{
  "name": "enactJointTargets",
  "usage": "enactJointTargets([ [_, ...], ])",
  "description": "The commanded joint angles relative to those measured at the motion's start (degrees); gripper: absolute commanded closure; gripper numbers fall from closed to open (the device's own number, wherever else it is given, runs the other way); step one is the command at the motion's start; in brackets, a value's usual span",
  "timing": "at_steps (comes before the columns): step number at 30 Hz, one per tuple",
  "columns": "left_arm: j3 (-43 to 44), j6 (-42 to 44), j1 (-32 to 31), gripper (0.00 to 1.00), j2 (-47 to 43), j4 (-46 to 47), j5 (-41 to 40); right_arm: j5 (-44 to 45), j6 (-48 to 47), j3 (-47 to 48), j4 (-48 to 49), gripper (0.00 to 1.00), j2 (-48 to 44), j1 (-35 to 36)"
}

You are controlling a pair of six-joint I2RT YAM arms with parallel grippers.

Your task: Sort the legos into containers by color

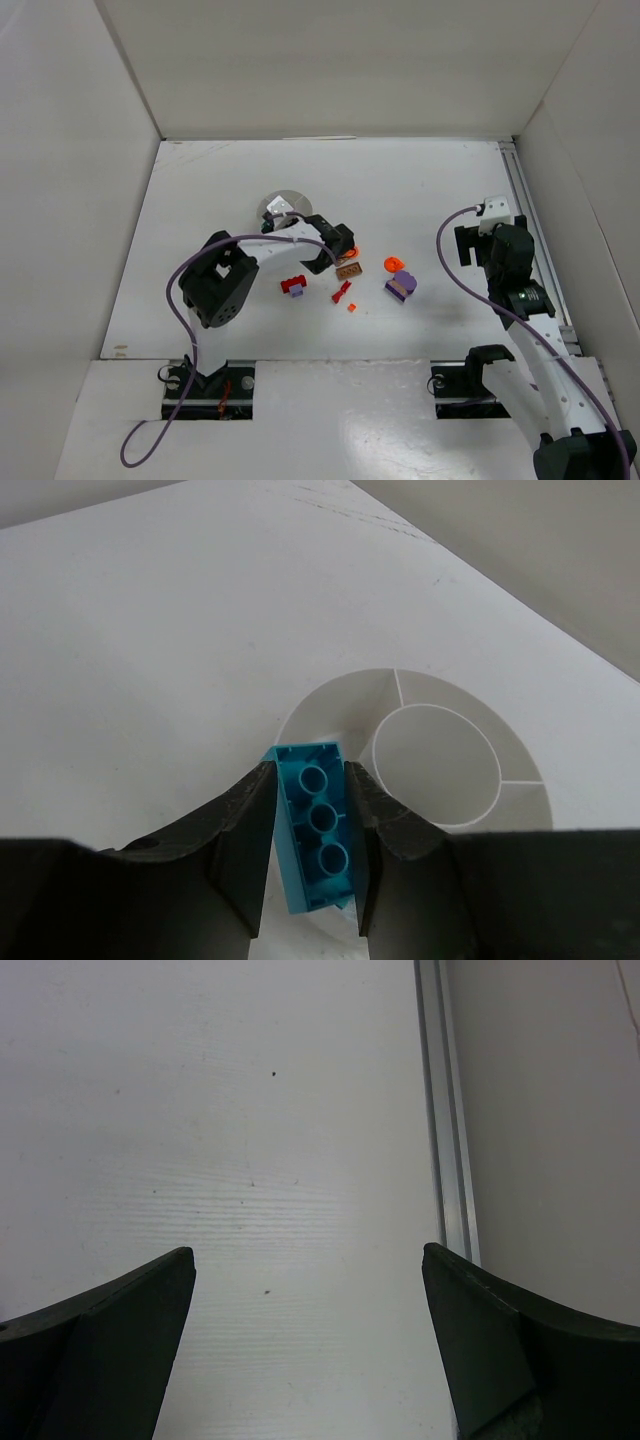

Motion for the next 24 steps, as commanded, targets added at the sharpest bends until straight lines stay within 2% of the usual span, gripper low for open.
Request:
enactJointTargets([
  [1, 2.4, -31.5, -0.9, 0.70, -1.1, -1.8, -0.3, 0.0, -0.6, 0.5, 2.8, 0.01, -0.2, -0.4],
  [3, 2.9, -30.2, -1.4, 0.63, -1.1, -1.8, 0.3, -0.6, -0.6, 0.5, 2.8, 0.01, -0.2, -0.4],
  [9, 1.6, -25.6, -2.8, 0.60, -10.6, -1.8, 0.8, -2.2, -1.2, 0.5, 3.3, 0.01, -0.2, -0.4],
  [11, 2.4, -21.5, -3.4, 0.55, -12.5, -1.8, 0.8, -2.8, -1.2, 0.5, 3.3, 0.01, -0.2, -0.4],
  [12, 3.0, -19.2, -4.0, 0.46, -13.2, -1.8, 0.3, -3.3, -1.2, 0.5, 3.3, 0.01, -0.2, -0.4],
  [13, 3.9, -13.1, -4.0, 0.41, -13.7, -1.8, 0.3, -3.3, -1.2, 0.5, 3.3, 0.01, -0.2, -0.4],
  [16, 8.9, -2.0, -4.6, 0.29, -14.8, -1.8, 2.5, -3.9, -1.8, 0.5, 3.3, 0.01, -0.2, -0.4],
  [17, 9.4, 3.9, -4.6, 0.28, -15.7, -0.9, 4.4, -4.5, -1.8, 0.5, 3.3, 0.01, -0.2, -0.4],
  [19, 9.4, 17.5, -4.1, 0.17, -17.2, 5.7, 7.3, -5.0, -1.8, 0.5, 3.9, 0.01, 0.4, -0.4],
  [20, 8.1, 28.1, -2.9, 0.03, -19.6, 18.6, 15.8, -5.0, -2.3, 0.5, 3.9, 0.01, 0.9, -0.4],
  [21, 6.2, 46.1, 1.1, 0.00, -23.5, 25.6, 21.7, -5.7, -2.3, 0.5, 3.9, 0.01, 1.4, -0.4],
  [22, 3.1, 54.4, 3.4, 0.00, -23.5, 33.5, 28.6, -6.4, -2.3, 0.5, 3.9, 0.01, 1.4, -0.4],
  [23, -0.5, 60.5, 5.7, 0.00, -28.8, 40.9, 36.1, -6.4, -2.3, 0.5, 3.9, 0.01, 1.4, -0.4],
  [24, -8.0, 64.4, 8.1, 0.00, -31.8, 53.0, 51.0, -6.4, -2.3, 1.0, 3.9, 0.01, 1.4, -0.4],
])
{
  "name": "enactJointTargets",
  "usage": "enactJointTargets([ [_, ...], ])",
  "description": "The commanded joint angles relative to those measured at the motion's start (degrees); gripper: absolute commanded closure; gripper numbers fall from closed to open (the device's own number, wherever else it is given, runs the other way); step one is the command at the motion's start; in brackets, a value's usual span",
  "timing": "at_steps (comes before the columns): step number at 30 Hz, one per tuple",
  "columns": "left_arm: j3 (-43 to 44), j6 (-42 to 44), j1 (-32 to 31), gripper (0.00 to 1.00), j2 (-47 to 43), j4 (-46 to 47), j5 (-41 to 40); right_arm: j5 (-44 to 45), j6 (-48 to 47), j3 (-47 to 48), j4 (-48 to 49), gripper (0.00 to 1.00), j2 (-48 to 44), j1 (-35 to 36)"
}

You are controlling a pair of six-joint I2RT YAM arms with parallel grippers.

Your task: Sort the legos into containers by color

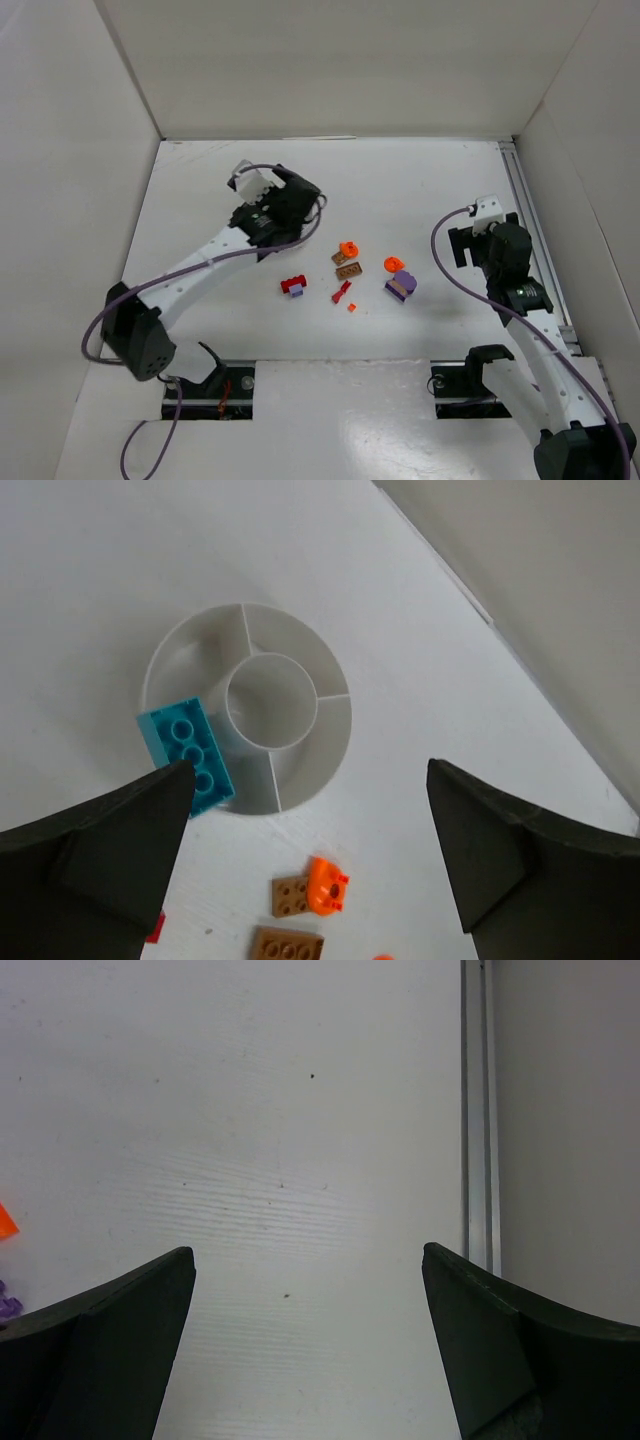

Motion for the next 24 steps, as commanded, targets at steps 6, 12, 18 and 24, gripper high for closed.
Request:
enactJointTargets([
  [6, -23.3, 34.8, 14.4, 0.03, -23.5, 37.9, 39.7, -1.7, -1.0, 1.0, 2.3, 0.01, -0.6, -0.4],
  [12, -28.5, 37.5, 14.4, 0.23, -24.0, 38.2, 39.2, -3.4, -1.6, 1.0, 3.4, 0.01, -0.1, -0.4],
  [18, -31.2, 40.2, 14.4, 0.64, -23.5, 41.1, 43.1, -3.4, -2.1, 1.0, 3.4, 0.01, 0.5, -0.4],
  [24, -34.5, 37.8, 14.4, 1.00, -25.4, 39.1, 40.7, -3.4, -2.1, 1.0, 3.4, 0.01, 1.6, -0.4],
])
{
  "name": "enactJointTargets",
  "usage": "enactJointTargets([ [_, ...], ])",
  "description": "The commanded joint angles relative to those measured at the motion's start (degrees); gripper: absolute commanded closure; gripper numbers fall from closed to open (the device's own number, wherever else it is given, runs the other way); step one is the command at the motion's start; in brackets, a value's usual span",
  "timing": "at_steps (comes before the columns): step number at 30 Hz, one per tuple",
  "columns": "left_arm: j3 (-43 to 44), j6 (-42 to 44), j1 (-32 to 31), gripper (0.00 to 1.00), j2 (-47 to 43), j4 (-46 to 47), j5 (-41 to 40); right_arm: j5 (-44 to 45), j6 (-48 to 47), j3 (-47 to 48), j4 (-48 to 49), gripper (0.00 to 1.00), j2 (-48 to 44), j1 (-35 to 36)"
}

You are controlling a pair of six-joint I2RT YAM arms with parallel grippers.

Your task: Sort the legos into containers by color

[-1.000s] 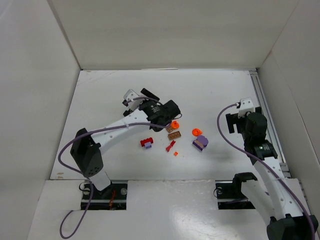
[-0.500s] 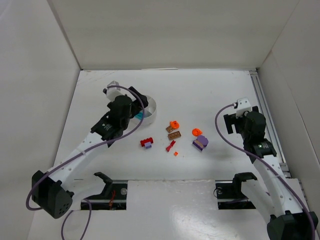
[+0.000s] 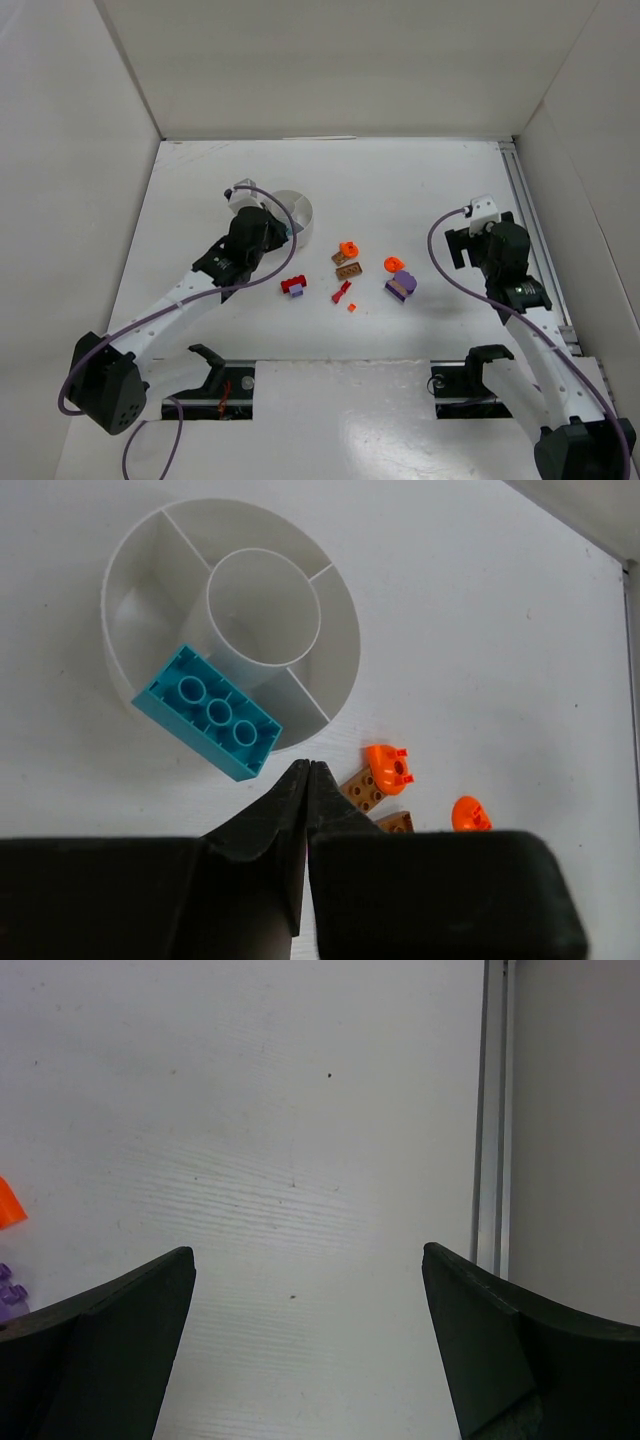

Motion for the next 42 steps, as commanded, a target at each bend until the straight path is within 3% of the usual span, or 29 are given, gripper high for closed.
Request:
enactJointTargets([
  [1, -2.4, -0.3, 0.0, 1.00, -2.3, 0.5, -1.0, -0.7, -0.2, 1.0, 3.4, 0.01, 0.4, -0.4],
  [13, -4.2, -2.4, 0.5, 1.00, 1.8, -0.7, -3.9, -0.7, -0.2, 1.0, 3.9, 0.01, 2.1, -0.4],
  [38, 4.1, -0.8, 1.0, 1.00, 12.5, 1.2, -4.3, 1.4, -0.2, 1.5, 2.8, 0.01, 1.6, -0.4],
  [42, 5.3, -0.1, 1.0, 1.00, 10.6, 0.7, -2.6, 1.4, -0.2, 1.5, 2.8, 0.01, 1.1, -0.4],
])
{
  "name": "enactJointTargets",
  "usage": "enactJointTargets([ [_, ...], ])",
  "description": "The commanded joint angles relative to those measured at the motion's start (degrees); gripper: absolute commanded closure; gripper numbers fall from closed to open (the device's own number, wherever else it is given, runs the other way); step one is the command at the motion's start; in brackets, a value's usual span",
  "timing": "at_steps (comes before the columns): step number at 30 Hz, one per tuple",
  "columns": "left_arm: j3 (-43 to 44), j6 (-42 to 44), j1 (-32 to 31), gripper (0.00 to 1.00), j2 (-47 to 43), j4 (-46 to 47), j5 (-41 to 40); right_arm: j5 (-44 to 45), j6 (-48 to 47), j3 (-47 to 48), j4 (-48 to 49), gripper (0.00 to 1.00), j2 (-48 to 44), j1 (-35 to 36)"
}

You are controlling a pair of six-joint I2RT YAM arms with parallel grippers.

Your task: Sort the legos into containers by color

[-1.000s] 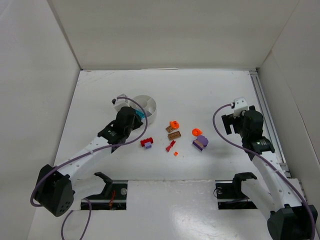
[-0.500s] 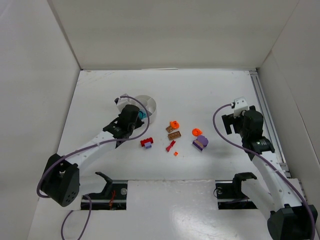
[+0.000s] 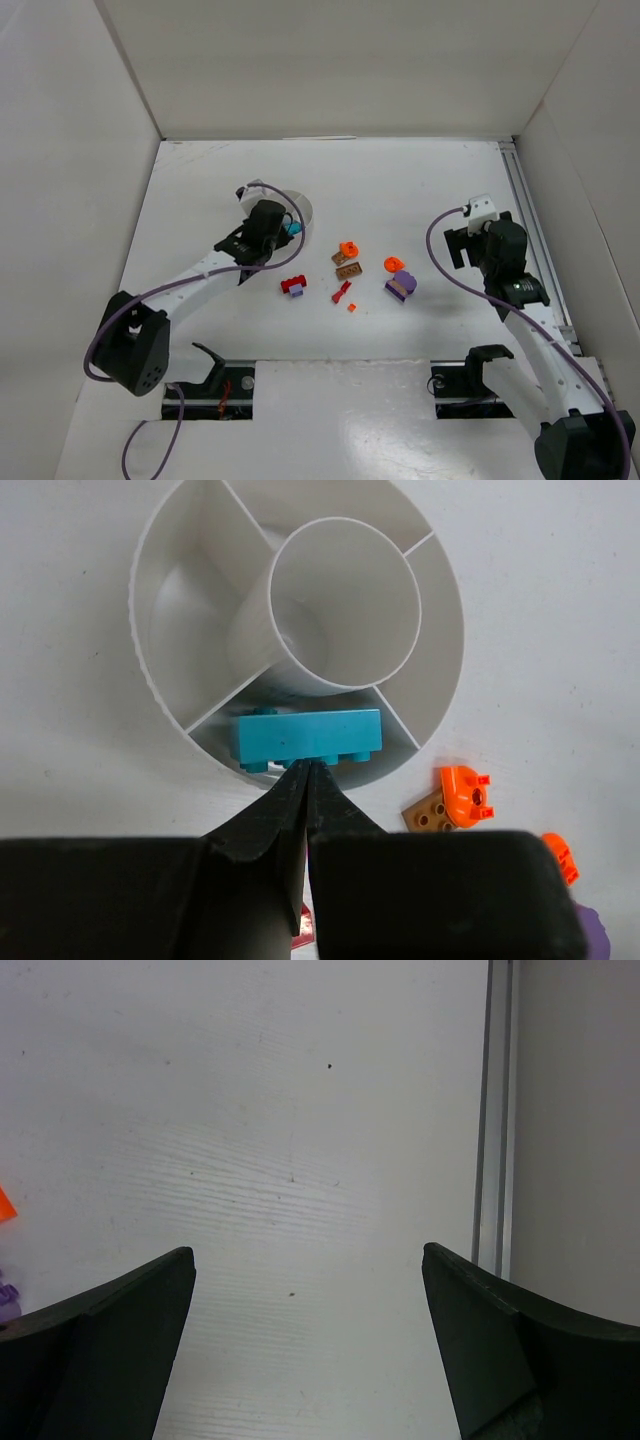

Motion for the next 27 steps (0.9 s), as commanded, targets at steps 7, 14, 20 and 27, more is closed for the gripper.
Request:
enactJointTargets([
  [7, 3.1, 2.3, -2.2, 1.00, -13.0, -3.6, 0.0, -4.4, -2.5, 1.5, 4.6, 0.01, -2.4, -0.4],
  [14, 1.8, 3.4, -2.2, 0.02, -19.9, -7.4, 4.0, -7.6, -8.5, 4.3, 7.0, 0.01, 2.6, 9.4],
  [20, -0.8, 1.5, -2.2, 0.00, -24.5, -12.4, 5.1, -2.4, -1.2, 8.5, 9.6, 0.01, 15.3, 24.5],
  [27, -5.7, 0.3, -2.2, 0.00, -30.2, -15.3, 4.5, -5.2, 7.0, 14.5, 18.7, 0.02, 32.4, 29.1],
])
